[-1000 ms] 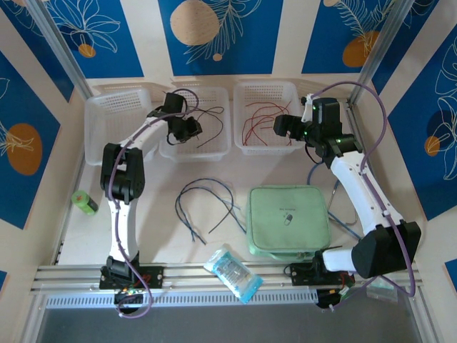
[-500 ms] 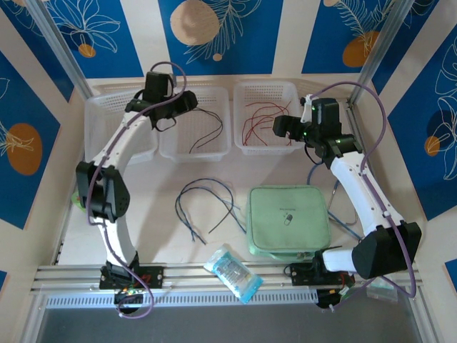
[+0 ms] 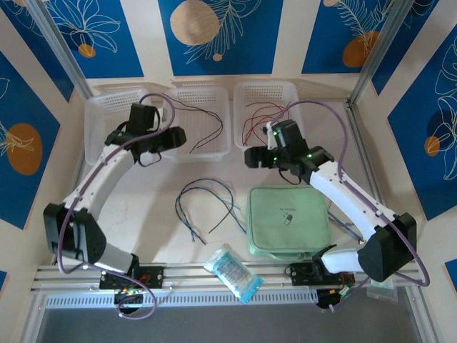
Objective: Untangle the cables
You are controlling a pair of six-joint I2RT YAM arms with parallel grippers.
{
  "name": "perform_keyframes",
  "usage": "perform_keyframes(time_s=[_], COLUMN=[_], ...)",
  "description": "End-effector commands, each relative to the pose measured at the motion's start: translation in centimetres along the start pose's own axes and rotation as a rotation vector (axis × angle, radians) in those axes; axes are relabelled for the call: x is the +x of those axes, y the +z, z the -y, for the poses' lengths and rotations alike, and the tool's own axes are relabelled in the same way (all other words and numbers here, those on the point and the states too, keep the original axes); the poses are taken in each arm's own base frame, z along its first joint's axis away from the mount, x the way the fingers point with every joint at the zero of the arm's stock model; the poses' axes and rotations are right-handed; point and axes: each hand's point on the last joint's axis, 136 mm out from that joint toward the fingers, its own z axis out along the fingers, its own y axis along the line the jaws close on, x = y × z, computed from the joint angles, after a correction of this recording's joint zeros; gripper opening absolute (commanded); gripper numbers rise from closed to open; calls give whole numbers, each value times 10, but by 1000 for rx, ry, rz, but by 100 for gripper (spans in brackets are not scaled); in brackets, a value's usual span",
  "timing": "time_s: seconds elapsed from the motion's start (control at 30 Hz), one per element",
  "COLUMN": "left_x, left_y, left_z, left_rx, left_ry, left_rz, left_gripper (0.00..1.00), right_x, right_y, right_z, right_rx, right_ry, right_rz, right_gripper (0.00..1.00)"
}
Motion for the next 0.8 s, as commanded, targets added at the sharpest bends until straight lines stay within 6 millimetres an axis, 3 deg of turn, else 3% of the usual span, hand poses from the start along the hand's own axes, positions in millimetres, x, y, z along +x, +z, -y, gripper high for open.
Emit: perform_keyframes(time_s=[0.0, 0.23, 0.47, 0.77], left_x=[30, 103, 150, 181], left_y=[-19, -25, -17, -6], left_z=[-14, -45, -59, -65], left_rx=[-32, -86, -64, -29], left_ry=[23, -20, -132, -218], left_rz=[-32, -135, -193, -217], left_gripper=[61, 55, 53, 52], right_x=[21, 62, 109, 142], right_y=[10, 39, 75, 105], right_z=[-13, -51, -93, -85], right_rx=[4, -45, -140, -13], right_ry=[-11, -83, -125, -293], right_rz=[-70, -196, -343, -490], right_gripper=[83, 72, 59, 40])
